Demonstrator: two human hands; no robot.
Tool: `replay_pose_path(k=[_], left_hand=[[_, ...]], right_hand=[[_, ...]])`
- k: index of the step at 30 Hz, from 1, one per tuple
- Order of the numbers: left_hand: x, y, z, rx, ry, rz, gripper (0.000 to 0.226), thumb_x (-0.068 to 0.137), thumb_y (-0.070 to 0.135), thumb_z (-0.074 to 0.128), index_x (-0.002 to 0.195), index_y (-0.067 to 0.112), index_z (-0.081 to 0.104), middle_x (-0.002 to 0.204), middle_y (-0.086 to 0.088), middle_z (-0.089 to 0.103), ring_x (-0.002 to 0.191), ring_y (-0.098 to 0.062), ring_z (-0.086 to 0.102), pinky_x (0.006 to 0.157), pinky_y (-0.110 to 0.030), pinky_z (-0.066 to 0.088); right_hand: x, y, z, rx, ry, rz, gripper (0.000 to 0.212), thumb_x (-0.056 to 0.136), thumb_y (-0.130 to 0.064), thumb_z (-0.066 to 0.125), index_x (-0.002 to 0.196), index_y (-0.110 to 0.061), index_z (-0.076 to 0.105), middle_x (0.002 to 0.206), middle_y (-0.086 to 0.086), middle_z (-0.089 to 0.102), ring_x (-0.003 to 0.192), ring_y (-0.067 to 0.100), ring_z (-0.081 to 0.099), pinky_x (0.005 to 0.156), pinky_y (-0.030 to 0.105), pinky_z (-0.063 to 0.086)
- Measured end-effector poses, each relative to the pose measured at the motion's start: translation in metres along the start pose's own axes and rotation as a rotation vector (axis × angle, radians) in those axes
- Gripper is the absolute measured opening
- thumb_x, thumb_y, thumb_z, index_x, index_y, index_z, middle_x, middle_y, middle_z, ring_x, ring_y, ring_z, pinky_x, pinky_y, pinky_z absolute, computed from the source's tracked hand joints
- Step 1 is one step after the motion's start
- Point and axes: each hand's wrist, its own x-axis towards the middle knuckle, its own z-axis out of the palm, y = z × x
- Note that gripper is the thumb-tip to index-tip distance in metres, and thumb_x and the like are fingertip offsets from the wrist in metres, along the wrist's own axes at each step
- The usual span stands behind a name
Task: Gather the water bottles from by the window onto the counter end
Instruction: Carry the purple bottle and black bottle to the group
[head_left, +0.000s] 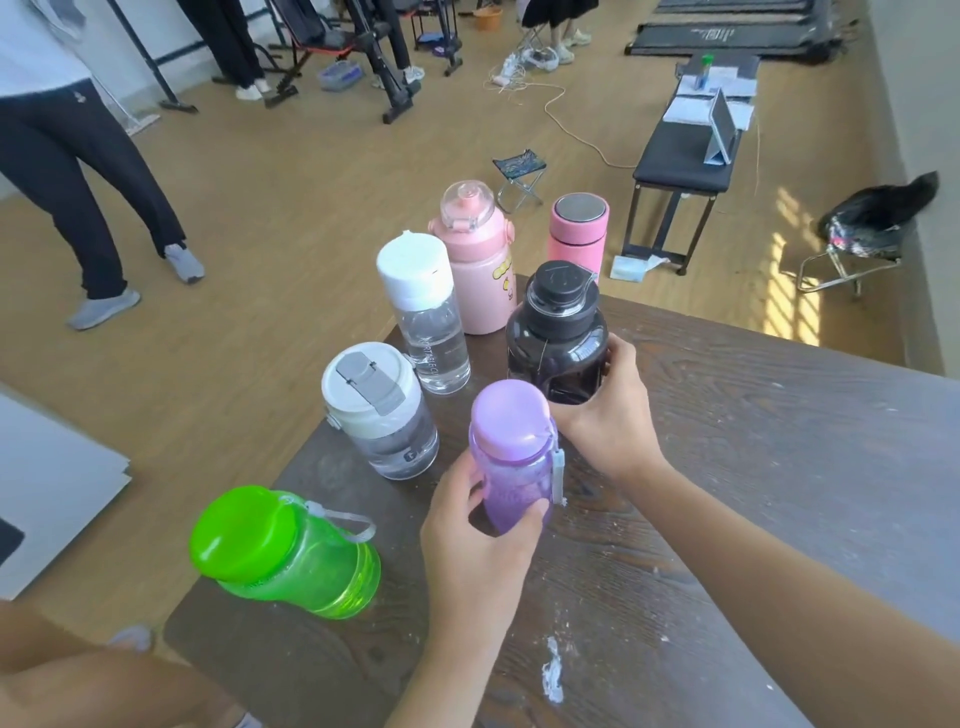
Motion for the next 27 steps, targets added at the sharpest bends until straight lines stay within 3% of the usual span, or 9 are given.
replay_pose_path(k=[4,7,10,12,14,16,19,22,27], left_hand=[[-0.001,-0.002,0.002,0.034,0.015,0.012,0.069,0.070,0.017,0.089,0.135,0.030,0.069,0.131,0.012,0.075,0.122,-0.010,0.072,0.107,-0.037,0.058],[-0.010,-0.003,0.009,0.072,0.096,-0.011,0.076,0.066,0.018,0.095,0.134,0.025,0.062,0.133,0.009,0.066,0.122,-0.013,0.067,0.103,-0.032,0.053],[-0.033,-0.001,0.020,0.267,0.235,-0.112,0.065,0.062,0.022,0.099,0.107,0.025,0.053,0.104,0.005,0.053,0.101,-0.024,0.056,0.086,-0.028,0.039],[-0.053,-0.001,0.034,0.290,0.213,-0.149,0.050,0.066,0.023,0.098,0.089,0.025,0.053,0.086,0.005,0.051,0.084,-0.023,0.055,0.070,-0.029,0.035],[-0.065,-0.007,0.048,0.284,0.139,-0.129,0.039,0.070,0.023,0.096,0.075,0.027,0.057,0.069,0.001,0.054,0.066,-0.016,0.055,0.062,-0.024,0.040],[-0.076,-0.006,0.073,0.282,0.022,-0.049,0.033,0.072,0.019,0.094,0.072,0.031,0.063,0.061,0.003,0.056,0.061,-0.012,0.055,0.061,-0.024,0.046],[-0.090,0.014,0.117,0.248,-0.205,0.104,0.026,0.075,0.019,0.089,0.087,0.034,0.072,0.077,0.014,0.065,0.072,-0.003,0.060,0.073,-0.025,0.054],[-0.100,0.042,0.171,0.228,-0.423,0.196,0.031,0.079,0.027,0.085,0.107,0.033,0.074,0.102,0.021,0.068,0.095,0.001,0.065,0.084,-0.028,0.056],[-0.138,0.092,0.281,0.193,-0.678,0.322,0.049,0.081,0.022,0.087,0.128,0.022,0.072,0.118,0.012,0.066,0.110,-0.007,0.066,0.094,-0.028,0.056]], right_hand=[[0.000,0.004,-0.001,0.020,-0.044,0.008,0.113,0.051,-0.053,0.097,0.142,-0.035,0.032,0.140,-0.007,0.057,0.127,0.011,0.060,0.105,0.039,0.052],[-0.004,0.007,-0.006,-0.005,-0.093,-0.002,0.117,0.056,-0.044,0.097,0.150,-0.035,0.028,0.147,-0.005,0.051,0.136,0.013,0.053,0.112,0.040,0.046],[-0.015,0.011,-0.023,-0.086,-0.126,0.039,0.122,0.065,-0.036,0.096,0.161,-0.023,0.021,0.163,0.001,0.034,0.151,0.016,0.033,0.123,0.037,0.030],[-0.028,0.019,-0.044,-0.109,-0.060,0.102,0.110,0.074,-0.031,0.091,0.161,-0.017,0.025,0.162,0.002,0.035,0.150,0.016,0.034,0.122,0.036,0.031],[-0.043,0.026,-0.062,-0.099,0.018,0.108,0.087,0.080,-0.027,0.087,0.153,-0.018,0.041,0.150,0.001,0.049,0.139,0.016,0.047,0.115,0.035,0.040],[-0.057,0.040,-0.093,-0.107,0.128,0.110,0.057,0.085,-0.023,0.083,0.137,-0.018,0.060,0.129,0.000,0.064,0.120,0.014,0.061,0.100,0.028,0.051],[-0.082,0.061,-0.151,-0.074,0.331,0.163,0.025,0.088,-0.016,0.079,0.113,-0.018,0.075,0.095,-0.007,0.074,0.088,0.005,0.069,0.081,0.015,0.054],[-0.117,0.080,-0.215,-0.088,0.507,0.235,0.016,0.089,-0.015,0.077,0.104,-0.020,0.077,0.084,-0.012,0.074,0.087,-0.006,0.066,0.070,-0.001,0.042],[-0.188,0.113,-0.320,-0.112,0.766,0.327,0.017,0.090,-0.012,0.076,0.106,-0.018,0.077,0.085,-0.011,0.073,0.085,-0.007,0.066,0.066,0.000,0.043]])
